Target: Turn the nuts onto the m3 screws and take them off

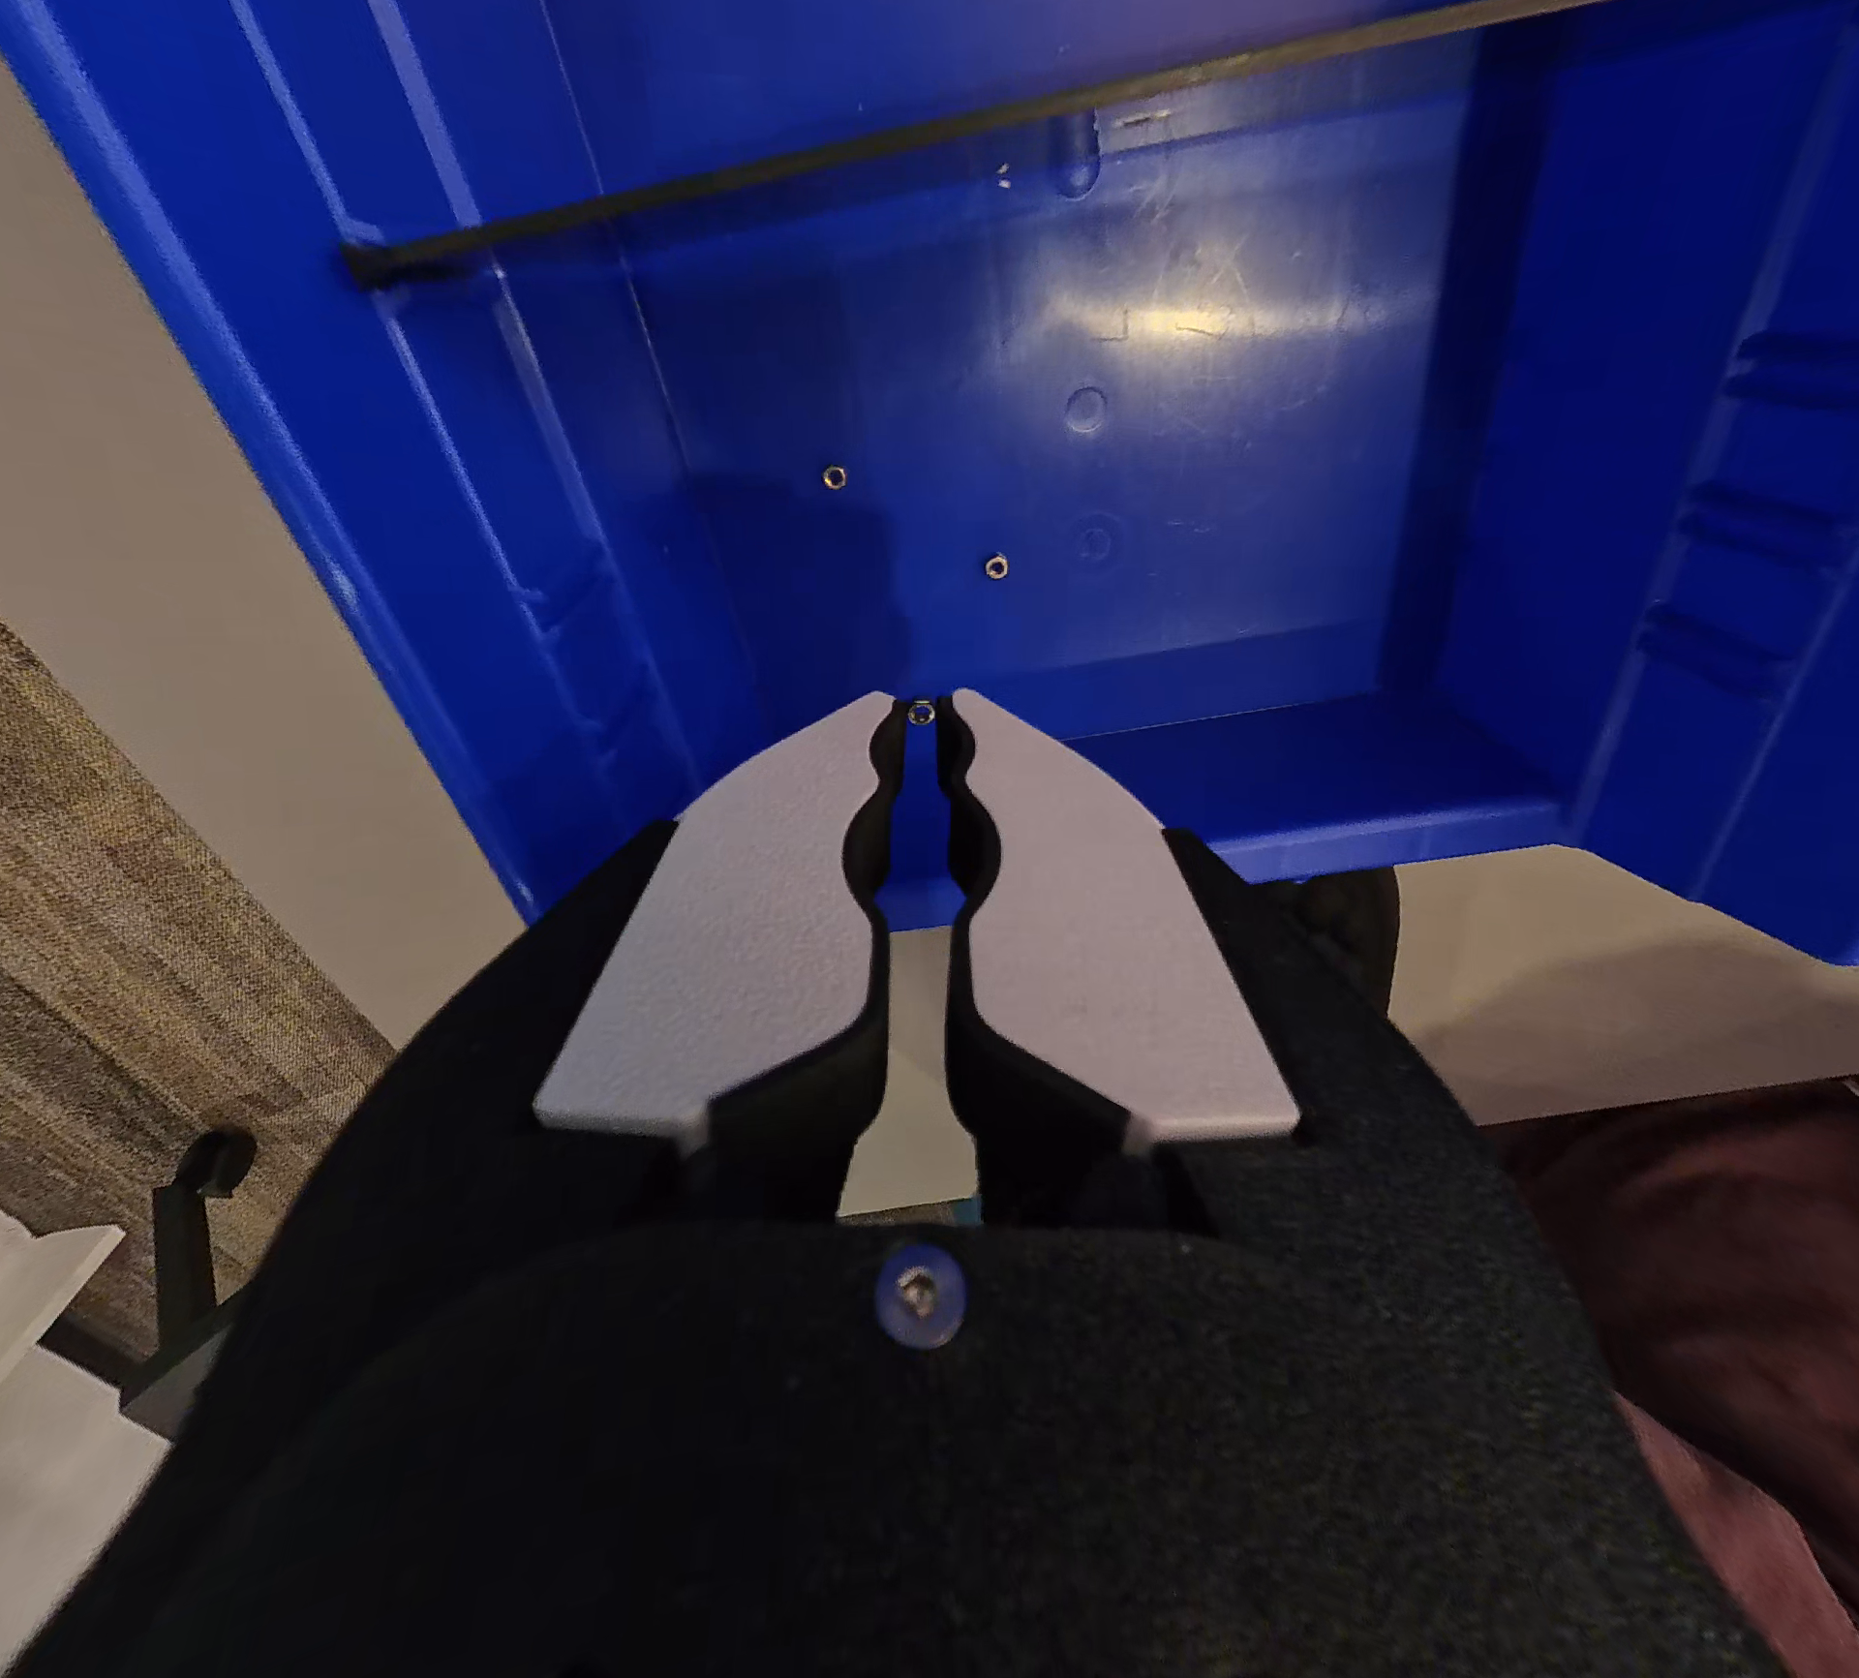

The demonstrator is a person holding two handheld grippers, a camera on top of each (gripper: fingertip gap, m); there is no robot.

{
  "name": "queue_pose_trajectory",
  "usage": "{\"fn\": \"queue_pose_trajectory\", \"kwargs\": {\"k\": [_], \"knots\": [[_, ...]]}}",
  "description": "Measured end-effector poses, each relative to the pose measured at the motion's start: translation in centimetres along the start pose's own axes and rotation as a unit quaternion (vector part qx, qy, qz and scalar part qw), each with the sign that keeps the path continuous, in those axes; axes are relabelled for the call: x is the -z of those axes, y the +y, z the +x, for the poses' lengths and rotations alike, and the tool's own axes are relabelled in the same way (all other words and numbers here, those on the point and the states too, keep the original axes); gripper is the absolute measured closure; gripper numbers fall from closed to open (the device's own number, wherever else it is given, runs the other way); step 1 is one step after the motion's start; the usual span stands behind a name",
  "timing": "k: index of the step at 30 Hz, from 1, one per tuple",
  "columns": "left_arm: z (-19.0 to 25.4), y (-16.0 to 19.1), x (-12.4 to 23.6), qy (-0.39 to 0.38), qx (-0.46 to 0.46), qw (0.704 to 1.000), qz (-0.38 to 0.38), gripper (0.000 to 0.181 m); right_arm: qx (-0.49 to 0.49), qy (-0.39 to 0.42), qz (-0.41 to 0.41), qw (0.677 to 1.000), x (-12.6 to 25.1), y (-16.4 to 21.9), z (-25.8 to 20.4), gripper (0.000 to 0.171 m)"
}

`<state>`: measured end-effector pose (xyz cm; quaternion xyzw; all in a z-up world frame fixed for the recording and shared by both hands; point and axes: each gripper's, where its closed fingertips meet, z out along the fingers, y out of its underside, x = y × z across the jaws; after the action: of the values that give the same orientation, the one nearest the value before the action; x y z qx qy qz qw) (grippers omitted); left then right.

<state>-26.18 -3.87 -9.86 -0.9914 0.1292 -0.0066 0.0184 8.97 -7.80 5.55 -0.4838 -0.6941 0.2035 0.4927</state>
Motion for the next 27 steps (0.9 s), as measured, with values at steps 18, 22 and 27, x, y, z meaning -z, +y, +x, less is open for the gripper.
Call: {"fn": "queue_pose_trajectory", "kwargs": {"k": [18, 22, 27], "knots": [[1.6, -0.8, 2.1, -0.032, -0.046, 0.998, 0.039, 0.181, -0.001, 0.004, -0.017, 1.0, 0.0, 0.9, 0.3, 0.126], [2.0, 0.5, 0.0, 0.006, -0.052, 0.999, -0.013, 0.181, -0.006, 0.001, -0.023, 1.0, -0.3, 1.3, 0.4, 0.126], [2.3, 0.3, -3.1, 0.043, -0.064, 0.995, -0.058, 0.172, -0.005, -0.004, -0.036, 0.999, -0.8, 1.9, 0.2, 0.125]]}}
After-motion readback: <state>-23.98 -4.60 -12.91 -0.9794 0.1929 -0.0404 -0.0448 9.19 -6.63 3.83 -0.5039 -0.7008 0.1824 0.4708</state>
